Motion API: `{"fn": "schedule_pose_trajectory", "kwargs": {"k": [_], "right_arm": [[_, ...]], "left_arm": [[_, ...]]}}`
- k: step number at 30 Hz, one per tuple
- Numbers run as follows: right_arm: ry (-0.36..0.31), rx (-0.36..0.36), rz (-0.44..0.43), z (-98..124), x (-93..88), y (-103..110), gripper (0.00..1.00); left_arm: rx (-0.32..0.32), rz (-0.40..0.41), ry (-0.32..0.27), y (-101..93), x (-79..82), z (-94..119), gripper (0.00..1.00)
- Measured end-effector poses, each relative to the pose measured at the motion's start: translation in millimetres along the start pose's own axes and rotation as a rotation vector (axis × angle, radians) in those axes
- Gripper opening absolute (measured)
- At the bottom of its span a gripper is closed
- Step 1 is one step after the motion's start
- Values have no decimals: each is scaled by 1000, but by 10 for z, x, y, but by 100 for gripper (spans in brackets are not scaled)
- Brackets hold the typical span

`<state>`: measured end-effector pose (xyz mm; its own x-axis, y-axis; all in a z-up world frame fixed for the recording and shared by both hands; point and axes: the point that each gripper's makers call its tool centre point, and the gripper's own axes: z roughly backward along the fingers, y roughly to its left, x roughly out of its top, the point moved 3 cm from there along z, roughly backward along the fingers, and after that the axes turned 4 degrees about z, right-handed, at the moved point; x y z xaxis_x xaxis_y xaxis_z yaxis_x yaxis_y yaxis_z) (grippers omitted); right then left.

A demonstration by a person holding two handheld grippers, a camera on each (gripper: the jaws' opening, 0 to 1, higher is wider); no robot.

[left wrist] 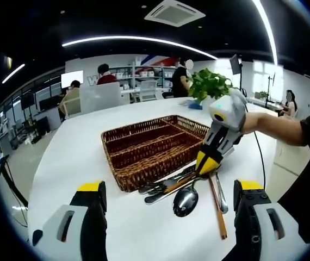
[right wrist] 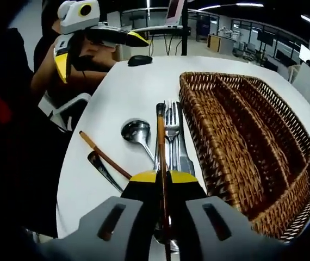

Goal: Arrange the knives, forks, and spoons in their matching storage slots by inserting each utensil handle-first until every utensil is classified and aligned in the correct compartment

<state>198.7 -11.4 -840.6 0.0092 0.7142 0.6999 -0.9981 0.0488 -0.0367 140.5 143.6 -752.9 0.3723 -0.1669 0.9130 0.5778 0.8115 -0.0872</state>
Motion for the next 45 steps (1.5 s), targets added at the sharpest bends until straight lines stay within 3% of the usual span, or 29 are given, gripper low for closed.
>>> {"fn": "schedule_pose_trajectory", "kwargs": {"k": [9,28,40,45], "right_arm": [[1,-5,-4,25,22,31,3],[-51,-43,13,307,320,34,3],[-80,-102,-17,481,524,-133,3],[-82,-169,-95,544,498,-308,3]], "left_arm": [[-2,-2,0,-5,-4,6,99],[-9,-8,-21,27,73,-19,99],[-14,-7,-35,51,131,-33,99],[-14,-9,-40,68,149,-31,99]]}}
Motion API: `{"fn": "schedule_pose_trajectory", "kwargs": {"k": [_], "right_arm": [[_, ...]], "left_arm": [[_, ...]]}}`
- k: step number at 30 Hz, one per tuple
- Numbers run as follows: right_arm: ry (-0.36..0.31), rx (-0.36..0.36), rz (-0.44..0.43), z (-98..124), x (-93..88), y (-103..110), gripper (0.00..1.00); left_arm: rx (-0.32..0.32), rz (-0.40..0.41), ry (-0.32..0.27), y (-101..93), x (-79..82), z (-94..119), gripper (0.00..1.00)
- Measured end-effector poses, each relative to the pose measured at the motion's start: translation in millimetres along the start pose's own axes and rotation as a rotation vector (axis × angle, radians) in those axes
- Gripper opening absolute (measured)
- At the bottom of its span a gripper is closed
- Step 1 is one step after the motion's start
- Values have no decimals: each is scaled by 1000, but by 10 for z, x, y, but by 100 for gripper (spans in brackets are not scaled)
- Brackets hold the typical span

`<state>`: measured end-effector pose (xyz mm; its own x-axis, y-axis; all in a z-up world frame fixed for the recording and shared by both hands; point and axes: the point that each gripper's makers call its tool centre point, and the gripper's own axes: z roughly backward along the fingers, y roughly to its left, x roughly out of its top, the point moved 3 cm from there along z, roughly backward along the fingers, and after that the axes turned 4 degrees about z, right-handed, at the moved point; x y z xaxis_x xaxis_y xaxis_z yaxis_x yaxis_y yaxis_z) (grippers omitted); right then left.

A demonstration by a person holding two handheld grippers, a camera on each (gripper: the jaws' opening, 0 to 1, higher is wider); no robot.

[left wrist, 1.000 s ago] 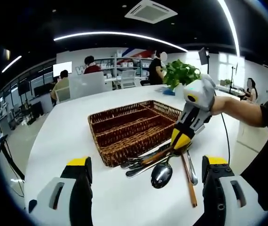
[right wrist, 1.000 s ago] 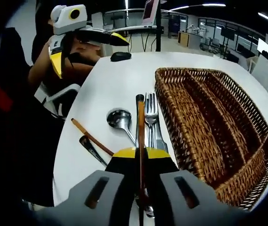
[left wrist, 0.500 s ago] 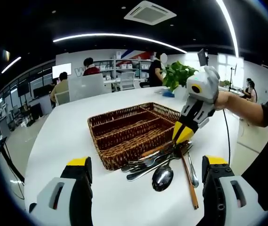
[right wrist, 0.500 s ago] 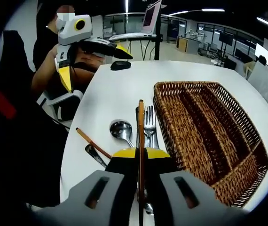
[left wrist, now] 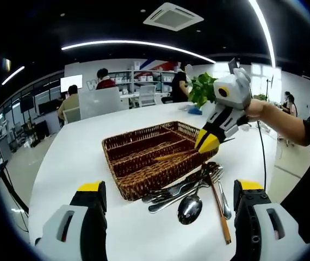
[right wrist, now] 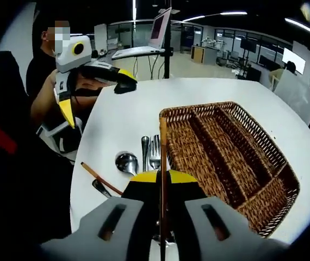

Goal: Arrange the knives, forks, and spoons in their matching storage slots by inserting each utensil handle-first until every utensil is classified and aligned in the correct compartment

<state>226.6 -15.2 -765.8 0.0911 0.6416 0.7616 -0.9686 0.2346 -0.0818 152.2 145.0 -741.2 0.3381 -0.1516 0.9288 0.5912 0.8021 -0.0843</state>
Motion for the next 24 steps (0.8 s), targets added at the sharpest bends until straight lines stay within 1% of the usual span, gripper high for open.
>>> {"fn": "schedule_pose_trajectory", "kwargs": {"k": [2,3,5,6,10,12,13,15,19,21,22,24], "right_arm": [[0,-27,-30,10,-4,-68,3],[-8,-45,-56,20,0,-112,3],[-19,-63,-82,33,10,-166,3],[-19,-100,-146,53,3,-256,3],[-26,-161,-226,73,-26,-453,3],[-28,-179,-244,69,-43,-527,3],[-27,-205,-273,70,-71,-604,3],[-38,-223,-319,69,-91,-689,3],[-63,-260,-383,88,-111,-823,3],[-79,-296,-429,109,-131,-922,3],[-95,-334,-456,127,-138,-1002,3],[-99,-366,-471,135,-160,-1092,3]], "left_arm": [[-1,1,0,4,2,-6,99],[-1,0,0,6,3,-10,99],[-2,-1,-2,7,5,-16,99],[-3,1,-2,8,7,-22,99],[-3,4,-4,9,8,-55,99],[-5,6,-3,3,7,-80,99],[-2,8,-7,2,14,-96,99],[-1,10,-9,1,20,-110,99],[1,12,-11,-6,30,-143,99],[-1,12,-12,-15,33,-156,99],[-4,12,-13,-23,36,-164,99],[-11,10,-14,-38,41,-177,99]]}}
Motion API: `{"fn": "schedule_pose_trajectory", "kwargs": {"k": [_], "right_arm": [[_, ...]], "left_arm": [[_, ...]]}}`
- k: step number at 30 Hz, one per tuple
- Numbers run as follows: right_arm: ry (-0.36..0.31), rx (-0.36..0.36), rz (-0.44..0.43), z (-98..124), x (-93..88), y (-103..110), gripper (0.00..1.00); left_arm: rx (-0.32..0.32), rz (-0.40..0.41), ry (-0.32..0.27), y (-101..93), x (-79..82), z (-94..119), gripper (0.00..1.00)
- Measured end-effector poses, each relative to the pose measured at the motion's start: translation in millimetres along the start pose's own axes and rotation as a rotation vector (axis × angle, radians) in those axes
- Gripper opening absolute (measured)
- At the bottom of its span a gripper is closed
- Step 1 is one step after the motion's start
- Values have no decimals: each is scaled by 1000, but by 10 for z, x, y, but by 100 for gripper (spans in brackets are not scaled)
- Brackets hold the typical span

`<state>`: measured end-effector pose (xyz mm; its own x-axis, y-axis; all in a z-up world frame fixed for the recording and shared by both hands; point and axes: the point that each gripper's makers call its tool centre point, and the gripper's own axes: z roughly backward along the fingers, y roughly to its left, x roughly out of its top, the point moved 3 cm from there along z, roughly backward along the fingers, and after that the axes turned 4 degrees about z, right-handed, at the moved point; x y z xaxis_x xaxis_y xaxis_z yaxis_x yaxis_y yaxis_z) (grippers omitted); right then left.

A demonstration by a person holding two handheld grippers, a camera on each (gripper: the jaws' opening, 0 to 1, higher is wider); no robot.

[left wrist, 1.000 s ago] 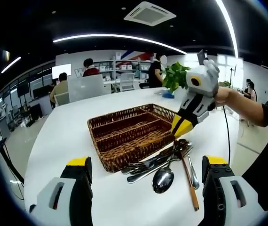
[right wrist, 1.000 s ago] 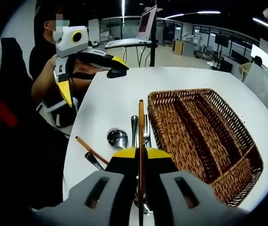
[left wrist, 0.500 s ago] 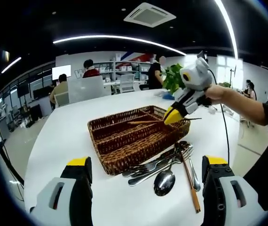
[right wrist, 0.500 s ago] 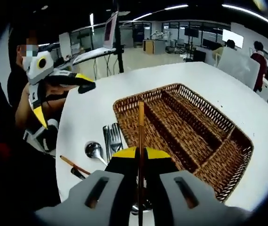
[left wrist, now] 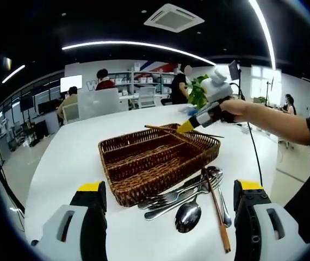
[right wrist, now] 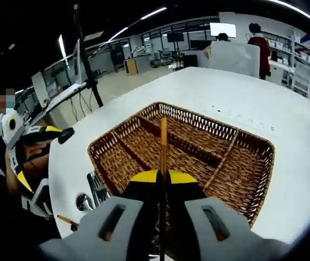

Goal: Arrange the knives, forks, and spoons in their matching storage slots by inserting each utensil handle-first until every utensil is classified and aligned in the correct compartment

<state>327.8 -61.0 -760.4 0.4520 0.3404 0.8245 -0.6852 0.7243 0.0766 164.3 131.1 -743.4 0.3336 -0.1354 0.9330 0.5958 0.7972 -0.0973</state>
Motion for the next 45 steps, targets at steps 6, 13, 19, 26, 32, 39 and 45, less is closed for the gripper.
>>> {"fn": "schedule_pose_trajectory", "kwargs": {"k": [6,13,19,26,32,39,45], "right_arm": [[-23,-86,-100,-86,1,-263,3],[-99,-147,-306,-114,-21,-475,3],[-158,-233,-471,-160,-181,-630,3],[-235,-323,-600,-137,-345,-787,3],[-205,-342,-602,-210,-417,-799,3],[-172,-382,-597,-267,-496,-770,3],[-129,-406,-586,-330,-583,-748,3]], "left_arm": [[-17,-13,-2,-42,-1,-6,99],[-25,-20,7,-57,-49,16,99],[-23,-19,6,-52,-56,24,99],[-22,-14,7,-46,-86,36,99],[-25,-12,8,-55,-98,33,99],[-33,-22,8,-78,-85,30,99],[-34,-25,13,-81,-100,40,99]]}}
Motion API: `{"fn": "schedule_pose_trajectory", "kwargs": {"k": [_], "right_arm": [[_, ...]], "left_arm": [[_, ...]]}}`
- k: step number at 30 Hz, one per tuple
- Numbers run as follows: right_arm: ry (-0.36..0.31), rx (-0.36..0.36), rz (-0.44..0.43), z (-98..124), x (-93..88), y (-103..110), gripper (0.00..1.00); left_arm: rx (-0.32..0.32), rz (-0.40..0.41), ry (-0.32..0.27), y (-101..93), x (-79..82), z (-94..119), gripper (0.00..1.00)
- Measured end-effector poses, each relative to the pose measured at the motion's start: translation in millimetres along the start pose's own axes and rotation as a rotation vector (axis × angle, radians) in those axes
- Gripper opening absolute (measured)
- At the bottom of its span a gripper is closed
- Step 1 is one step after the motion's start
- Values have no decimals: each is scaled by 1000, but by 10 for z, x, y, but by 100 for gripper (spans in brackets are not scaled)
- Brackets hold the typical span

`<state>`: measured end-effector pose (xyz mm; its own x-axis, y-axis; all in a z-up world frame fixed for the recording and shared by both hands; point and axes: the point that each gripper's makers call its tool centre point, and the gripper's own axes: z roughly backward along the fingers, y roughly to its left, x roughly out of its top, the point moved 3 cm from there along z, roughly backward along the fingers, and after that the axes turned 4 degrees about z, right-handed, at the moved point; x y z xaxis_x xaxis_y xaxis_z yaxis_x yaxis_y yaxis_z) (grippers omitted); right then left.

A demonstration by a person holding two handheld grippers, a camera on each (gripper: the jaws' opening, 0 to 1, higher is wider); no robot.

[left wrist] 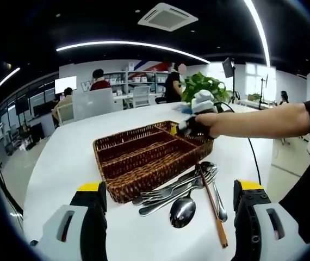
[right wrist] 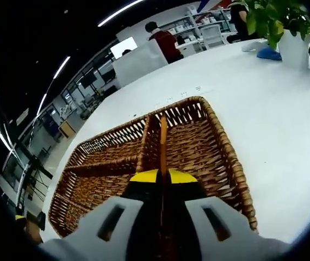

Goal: Arrange the knives, forks, and spoons in their matching storage slots by inserting each utensil handle-first until every utensil is classified and aligned in the correct compartment

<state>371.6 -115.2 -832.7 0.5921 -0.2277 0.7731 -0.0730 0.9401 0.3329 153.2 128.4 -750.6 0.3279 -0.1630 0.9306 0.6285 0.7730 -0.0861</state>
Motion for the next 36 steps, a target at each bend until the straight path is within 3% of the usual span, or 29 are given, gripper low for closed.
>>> {"fn": "schedule_pose_trajectory", "kwargs": {"k": [5,13,21,24,28,31,36], "right_arm": [[15,-19,-1,-43,-22,-54,4],[26,8,-9,-48,-23,-54,6],[-47,69,-62,70,88,-52,15],[-87,143,-83,166,179,13,21],[-114,175,19,305,251,71,26],[-115,231,16,392,247,156,33],[-135,258,118,556,228,244,43]], "left_arm": [[6,2,0,16,-10,22,99],[-3,4,7,3,-32,6,99],[-12,8,14,-20,-52,-24,99],[-12,9,19,-19,-60,-38,99],[-15,16,14,-19,-37,-59,99],[-12,18,11,-15,-19,-71,99],[-4,24,4,-1,-4,-68,99]]}}
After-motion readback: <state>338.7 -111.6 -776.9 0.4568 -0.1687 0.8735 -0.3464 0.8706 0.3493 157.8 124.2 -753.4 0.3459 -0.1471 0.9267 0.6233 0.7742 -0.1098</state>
